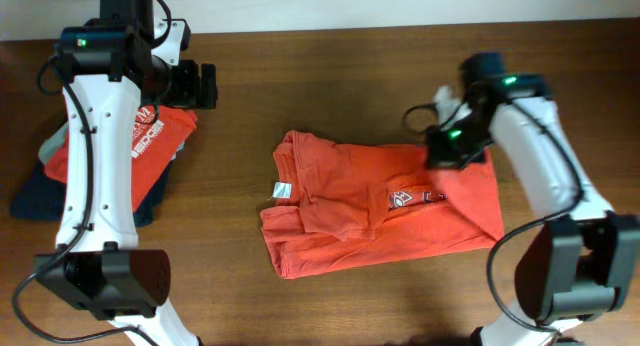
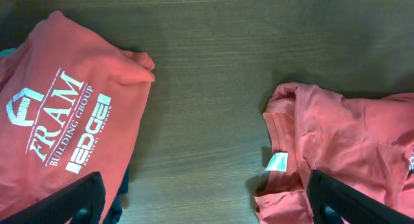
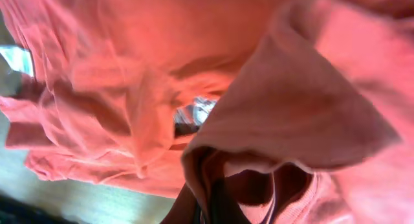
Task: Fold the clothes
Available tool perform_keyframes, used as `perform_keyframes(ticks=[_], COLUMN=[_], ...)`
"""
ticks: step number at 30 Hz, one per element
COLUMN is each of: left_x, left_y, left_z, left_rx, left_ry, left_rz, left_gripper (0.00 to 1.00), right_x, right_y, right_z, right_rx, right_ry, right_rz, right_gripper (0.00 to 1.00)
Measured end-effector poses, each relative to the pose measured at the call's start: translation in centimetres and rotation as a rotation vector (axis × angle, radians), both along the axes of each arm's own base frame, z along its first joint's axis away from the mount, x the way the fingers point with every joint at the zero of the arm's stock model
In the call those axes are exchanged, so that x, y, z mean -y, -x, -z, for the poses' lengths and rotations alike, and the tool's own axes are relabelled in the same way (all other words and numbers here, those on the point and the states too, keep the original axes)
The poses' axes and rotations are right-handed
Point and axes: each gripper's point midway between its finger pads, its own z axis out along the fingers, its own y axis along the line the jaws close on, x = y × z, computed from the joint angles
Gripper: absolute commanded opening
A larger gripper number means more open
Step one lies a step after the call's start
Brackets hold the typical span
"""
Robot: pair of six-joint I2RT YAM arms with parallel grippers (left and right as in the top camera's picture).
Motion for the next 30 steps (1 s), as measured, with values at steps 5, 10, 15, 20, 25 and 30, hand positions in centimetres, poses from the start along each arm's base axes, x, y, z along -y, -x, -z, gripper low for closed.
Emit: perform_keyframes(ticks=[5, 10, 15, 20, 25, 30], left_x=[0.0, 0.0, 0.0, 0.0, 0.0, 0.0], left_y=[0.0, 0.0, 0.0, 0.0, 0.0, 0.0], left_z=[0.0, 0.0, 0.0, 0.0, 0.0, 0.0], left_rx=[0.000, 0.000, 0.000, 0.000, 0.000, 0.000], left_ry=[0.000, 0.000, 0.000, 0.000, 0.000, 0.000], left_rz=[0.000, 0.000, 0.000, 0.000, 0.000, 0.000], left_gripper=[0.99, 0.99, 0.99, 0.99, 0.99, 0.99], right_x=[-4.5, -8.6, -10.5, -10.2, -7.0, -1.9], right_y=[2.0, 2.7, 3.6, 3.6, 2.0, 0.2], right_z=[2.9, 3.4, 3.3, 3.5, 3.0, 2.4], right_rx=[-0.037, -0.023, -0.032, -0.026, 0.007, 0.034], right_ry=[-0.013, -0.034, -0.043, -0.013, 0.027, 0.055], right_rz=[-0.077, -0.131, -0.165, -0.169, -0.085, 0.058], right_gripper=[0.04, 0.15, 0.48, 0.48, 0.42, 0.05])
